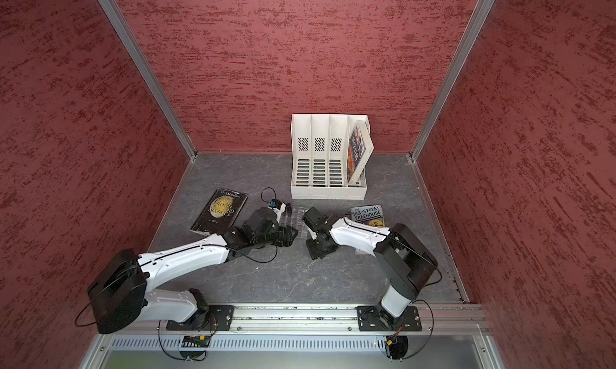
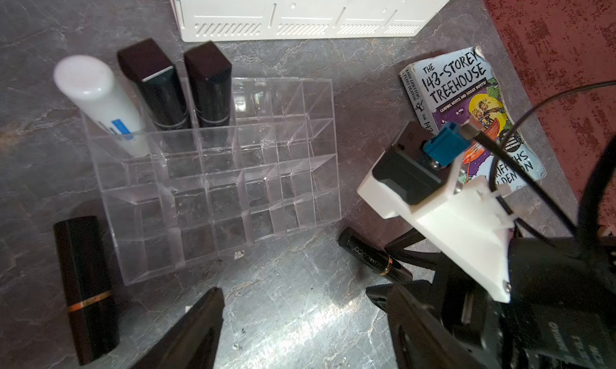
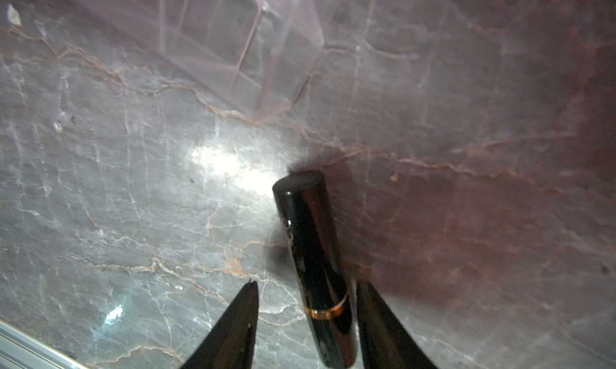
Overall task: Arrange the lipsticks in the organizer
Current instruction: Pick up the lipstick at the center of the board.
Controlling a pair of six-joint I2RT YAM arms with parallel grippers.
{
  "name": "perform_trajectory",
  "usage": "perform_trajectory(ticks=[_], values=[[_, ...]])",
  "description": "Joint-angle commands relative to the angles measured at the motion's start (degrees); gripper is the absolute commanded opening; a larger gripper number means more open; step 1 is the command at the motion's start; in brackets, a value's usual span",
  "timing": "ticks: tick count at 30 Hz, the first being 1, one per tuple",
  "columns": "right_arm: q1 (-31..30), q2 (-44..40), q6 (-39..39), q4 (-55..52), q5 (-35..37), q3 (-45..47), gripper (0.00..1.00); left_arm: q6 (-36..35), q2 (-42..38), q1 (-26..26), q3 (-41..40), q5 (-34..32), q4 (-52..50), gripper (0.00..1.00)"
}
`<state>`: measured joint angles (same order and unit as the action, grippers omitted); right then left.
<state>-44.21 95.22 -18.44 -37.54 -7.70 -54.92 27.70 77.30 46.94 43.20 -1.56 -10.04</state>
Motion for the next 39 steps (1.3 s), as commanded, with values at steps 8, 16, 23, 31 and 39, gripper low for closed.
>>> perform_trajectory(ticks=[8, 16, 23, 31, 39], values=[[-0.73, -0.09, -2.95, 1.23, 0.24, 0.85, 0.4, 0.26, -0.02, 0.17, 1.86, -0.01, -0.51, 0.8], [-0.7, -3.65, -4.95, 0.85, -1.43, 1.96, 0.44, 0.2, -1.71, -0.18, 0.95, -0.98, -1.2, 0.8], [-1.02, -1.33, -5.76, -0.1, 2.88, -0.53, 0.45, 0.87, -1.84, -0.17, 0.38, -0.76, -0.83, 0.79], [-3.19, 3.16, -6.93, 1.35, 5.74, -3.88, 0.45, 0.93, -2.15, -0.57, 0.13, -1.11, -0.94, 0.79], [-4.57, 3.85, -7.4, 1.35, 8.41, -3.83, 0.34, 1.71, -1.89, -1.09, -0.09, 0.2, -0.32, 0.79]])
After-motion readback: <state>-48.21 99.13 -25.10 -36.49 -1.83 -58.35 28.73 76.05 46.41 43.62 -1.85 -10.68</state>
